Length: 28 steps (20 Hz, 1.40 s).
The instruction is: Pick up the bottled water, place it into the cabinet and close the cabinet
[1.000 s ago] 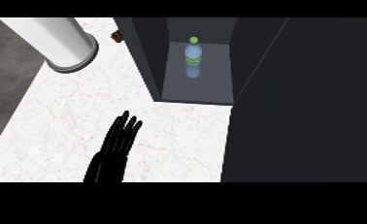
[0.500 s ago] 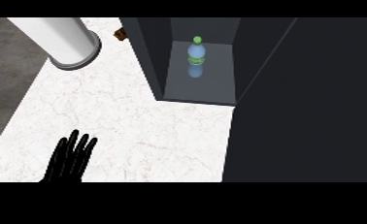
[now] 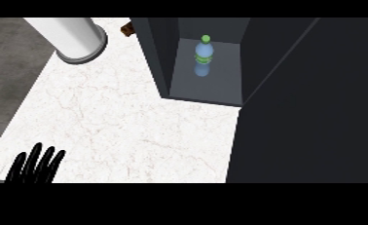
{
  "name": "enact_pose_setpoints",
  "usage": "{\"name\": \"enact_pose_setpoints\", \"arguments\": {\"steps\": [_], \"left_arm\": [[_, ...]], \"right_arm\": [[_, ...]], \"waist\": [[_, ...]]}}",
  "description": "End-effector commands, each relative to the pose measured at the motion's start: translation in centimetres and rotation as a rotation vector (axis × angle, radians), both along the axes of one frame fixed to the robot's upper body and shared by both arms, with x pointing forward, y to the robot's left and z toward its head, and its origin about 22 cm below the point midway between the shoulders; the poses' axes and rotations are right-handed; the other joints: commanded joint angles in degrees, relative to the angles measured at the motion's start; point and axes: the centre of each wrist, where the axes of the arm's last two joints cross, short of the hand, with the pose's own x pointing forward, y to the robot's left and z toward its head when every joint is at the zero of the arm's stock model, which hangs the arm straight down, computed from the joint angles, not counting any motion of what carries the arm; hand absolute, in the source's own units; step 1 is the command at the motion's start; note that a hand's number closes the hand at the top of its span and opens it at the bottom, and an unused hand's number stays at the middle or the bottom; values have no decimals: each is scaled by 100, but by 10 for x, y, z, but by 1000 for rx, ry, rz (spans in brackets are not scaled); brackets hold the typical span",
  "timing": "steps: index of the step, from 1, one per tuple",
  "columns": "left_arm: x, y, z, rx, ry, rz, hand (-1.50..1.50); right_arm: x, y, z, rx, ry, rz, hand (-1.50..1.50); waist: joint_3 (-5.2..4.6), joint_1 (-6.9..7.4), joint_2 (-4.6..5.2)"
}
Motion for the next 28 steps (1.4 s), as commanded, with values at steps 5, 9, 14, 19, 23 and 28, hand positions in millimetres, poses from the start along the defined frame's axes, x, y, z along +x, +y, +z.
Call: {"name": "enact_pose_setpoints", "arguments": {"steps": [5,9,14,19,23,28], "left_arm": [[2,23,9,13,-18,-20,-150],[4,30,10,29,-19,-31,-150],[8,38,19,23,-26,-48,-150],[11,45,22,30,-48,-60,-150],[13,49,27,38,-47,-72,-150],[17,55,31,32,-65,-54,-150]], "right_arm": [[13,17,26,-153,-71,235,150],[26,24,18,-169,-59,229,150],[41,35,15,-127,-38,196,150],[54,46,12,-77,17,139,150],[70,55,6,-39,79,113,150],[88,65,4,23,173,124,150]], "waist": [[-27,252,56],[-50,364,103],[-35,428,154],[-47,476,186],[-17,522,208],[-10,518,230]]}}
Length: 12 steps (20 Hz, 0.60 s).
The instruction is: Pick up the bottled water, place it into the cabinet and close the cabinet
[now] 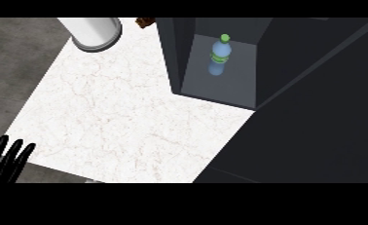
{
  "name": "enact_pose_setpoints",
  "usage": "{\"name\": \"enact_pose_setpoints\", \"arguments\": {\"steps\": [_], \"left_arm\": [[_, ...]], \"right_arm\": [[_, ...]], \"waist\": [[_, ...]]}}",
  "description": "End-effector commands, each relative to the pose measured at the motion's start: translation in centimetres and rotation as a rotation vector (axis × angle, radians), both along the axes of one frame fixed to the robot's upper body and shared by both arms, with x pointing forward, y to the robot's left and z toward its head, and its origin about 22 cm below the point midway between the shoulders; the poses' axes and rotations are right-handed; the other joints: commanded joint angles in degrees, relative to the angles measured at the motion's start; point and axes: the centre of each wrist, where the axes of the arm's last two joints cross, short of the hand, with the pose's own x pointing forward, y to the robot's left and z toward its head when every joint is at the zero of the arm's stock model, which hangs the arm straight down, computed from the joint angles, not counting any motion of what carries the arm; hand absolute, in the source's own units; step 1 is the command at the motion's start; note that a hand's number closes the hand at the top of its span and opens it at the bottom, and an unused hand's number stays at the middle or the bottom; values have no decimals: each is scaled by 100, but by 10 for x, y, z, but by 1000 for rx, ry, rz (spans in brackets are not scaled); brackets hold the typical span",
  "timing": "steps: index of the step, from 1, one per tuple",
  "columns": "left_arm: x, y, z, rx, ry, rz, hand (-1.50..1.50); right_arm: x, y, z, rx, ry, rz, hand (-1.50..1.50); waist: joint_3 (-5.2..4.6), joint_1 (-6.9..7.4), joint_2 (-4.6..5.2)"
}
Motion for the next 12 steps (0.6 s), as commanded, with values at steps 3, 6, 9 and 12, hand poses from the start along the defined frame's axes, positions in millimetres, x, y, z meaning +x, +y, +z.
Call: {"name": "enact_pose_setpoints", "arguments": {"steps": [3,6,9,12], "left_arm": [[4,4,6,-24,-27,-11,-150],[6,8,5,-24,-26,-1,-150],[0,9,6,-30,-7,-2,-150],[-5,21,4,-19,19,29,-150]], "right_arm": [[36,26,-11,104,167,-73,150],[57,34,-18,117,231,-31,150],[92,26,-13,118,239,-140,150],[134,23,-8,113,222,-276,150]], "waist": [[40,2,45],[45,-46,26],[58,-117,-59],[64,-217,-96]]}}
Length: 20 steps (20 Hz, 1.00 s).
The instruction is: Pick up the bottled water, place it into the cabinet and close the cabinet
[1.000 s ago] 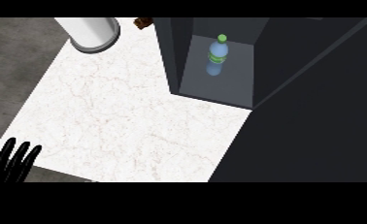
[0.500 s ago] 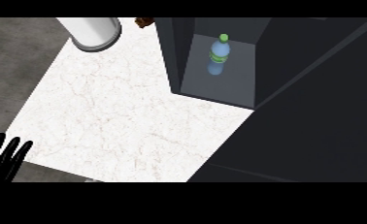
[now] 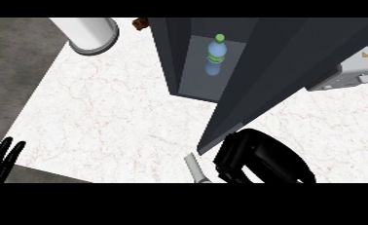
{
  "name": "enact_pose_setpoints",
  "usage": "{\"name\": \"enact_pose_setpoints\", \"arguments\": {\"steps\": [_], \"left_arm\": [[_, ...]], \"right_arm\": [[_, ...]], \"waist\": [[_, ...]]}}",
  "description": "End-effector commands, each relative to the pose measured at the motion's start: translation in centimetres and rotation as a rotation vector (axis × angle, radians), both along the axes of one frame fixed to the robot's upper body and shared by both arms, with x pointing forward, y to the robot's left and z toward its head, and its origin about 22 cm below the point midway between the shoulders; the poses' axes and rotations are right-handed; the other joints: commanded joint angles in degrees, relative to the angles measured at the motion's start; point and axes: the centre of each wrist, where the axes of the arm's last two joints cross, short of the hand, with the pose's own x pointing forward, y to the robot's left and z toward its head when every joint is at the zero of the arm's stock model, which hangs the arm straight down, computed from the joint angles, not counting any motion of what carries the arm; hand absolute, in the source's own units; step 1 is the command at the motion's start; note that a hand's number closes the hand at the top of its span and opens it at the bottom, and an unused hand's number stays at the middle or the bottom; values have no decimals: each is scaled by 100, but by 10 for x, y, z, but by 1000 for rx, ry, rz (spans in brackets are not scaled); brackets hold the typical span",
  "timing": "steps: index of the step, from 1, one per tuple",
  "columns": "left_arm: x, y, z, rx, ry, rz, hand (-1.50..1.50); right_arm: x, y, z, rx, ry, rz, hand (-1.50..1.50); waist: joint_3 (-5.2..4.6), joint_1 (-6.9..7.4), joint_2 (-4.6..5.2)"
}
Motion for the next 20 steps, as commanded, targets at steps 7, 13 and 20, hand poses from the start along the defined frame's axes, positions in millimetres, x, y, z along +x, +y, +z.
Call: {"name": "enact_pose_setpoints", "arguments": {"steps": [7,13,20], "left_arm": [[-15,8,-7,-41,5,18,-150],[-5,13,7,-52,-15,36,-150],[-7,11,2,-48,-13,21,-150]], "right_arm": [[122,44,17,-40,54,-346,150],[177,38,41,-63,40,-371,150],[187,58,22,-87,46,-368,150]], "waist": [[30,-285,-88],[44,-500,-93],[42,-530,-73]]}}
